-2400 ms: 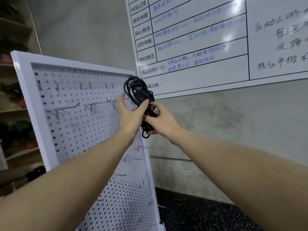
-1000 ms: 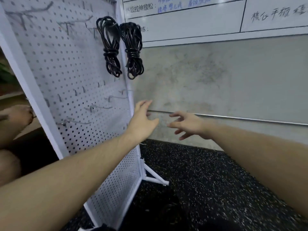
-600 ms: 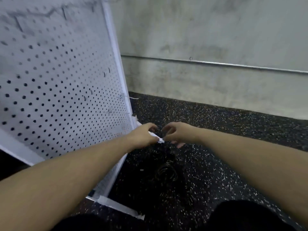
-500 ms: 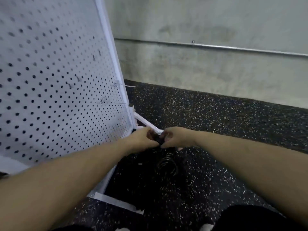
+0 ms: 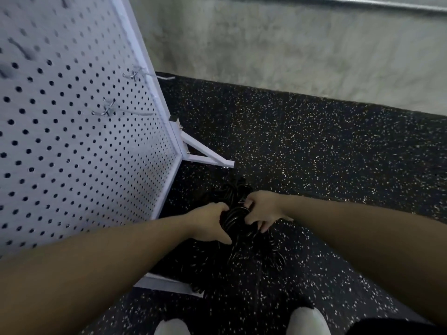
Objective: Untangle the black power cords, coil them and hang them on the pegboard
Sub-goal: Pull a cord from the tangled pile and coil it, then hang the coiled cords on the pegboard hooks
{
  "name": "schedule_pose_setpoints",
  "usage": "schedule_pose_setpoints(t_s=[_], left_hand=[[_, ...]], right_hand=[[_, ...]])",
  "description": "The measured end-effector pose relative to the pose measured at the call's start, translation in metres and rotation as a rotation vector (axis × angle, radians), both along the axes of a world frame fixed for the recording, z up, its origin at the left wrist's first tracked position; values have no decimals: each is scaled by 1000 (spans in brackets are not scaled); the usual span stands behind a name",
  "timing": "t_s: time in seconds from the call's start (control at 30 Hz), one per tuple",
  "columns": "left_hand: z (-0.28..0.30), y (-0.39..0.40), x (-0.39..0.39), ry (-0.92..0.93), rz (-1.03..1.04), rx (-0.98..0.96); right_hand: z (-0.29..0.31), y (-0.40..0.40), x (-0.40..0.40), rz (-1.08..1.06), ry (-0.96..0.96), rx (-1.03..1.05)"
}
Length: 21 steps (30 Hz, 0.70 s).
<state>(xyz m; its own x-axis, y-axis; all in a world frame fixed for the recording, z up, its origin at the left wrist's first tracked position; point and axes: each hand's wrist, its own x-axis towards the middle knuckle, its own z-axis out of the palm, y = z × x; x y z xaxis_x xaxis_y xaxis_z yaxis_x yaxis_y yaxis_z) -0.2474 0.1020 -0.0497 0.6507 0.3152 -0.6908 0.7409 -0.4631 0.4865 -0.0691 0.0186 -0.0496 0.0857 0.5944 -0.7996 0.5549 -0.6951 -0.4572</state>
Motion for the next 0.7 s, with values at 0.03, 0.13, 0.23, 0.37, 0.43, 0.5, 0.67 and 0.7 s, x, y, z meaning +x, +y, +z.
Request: schedule_pose_setpoints(t_s=[0.03, 0.13, 0.23, 0.37, 0.43, 0.5, 0.67, 0.7], left_hand=[[2, 0, 0, -18, 13, -3], [16, 3, -2, -104, 87, 4], [52, 7, -2, -201, 183, 14], [117, 12, -2, -348, 225, 71], [151, 10, -1, -429, 252, 89], [181, 6, -1, -536, 317, 103], [261, -7, -10, -777, 497, 108], [278, -8, -13, -817, 524, 98]], right_hand=[[5, 1, -1, -1, -17, 34], [33, 5, 1, -10, -63, 150], [77, 7, 10, 69, -209, 322], [152, 8, 15, 59, -242, 540], [189, 7, 16, 15, -213, 644], [221, 5, 17, -56, -153, 736], [292, -6, 9, -276, 136, 913], [306, -9, 6, -285, 127, 926]])
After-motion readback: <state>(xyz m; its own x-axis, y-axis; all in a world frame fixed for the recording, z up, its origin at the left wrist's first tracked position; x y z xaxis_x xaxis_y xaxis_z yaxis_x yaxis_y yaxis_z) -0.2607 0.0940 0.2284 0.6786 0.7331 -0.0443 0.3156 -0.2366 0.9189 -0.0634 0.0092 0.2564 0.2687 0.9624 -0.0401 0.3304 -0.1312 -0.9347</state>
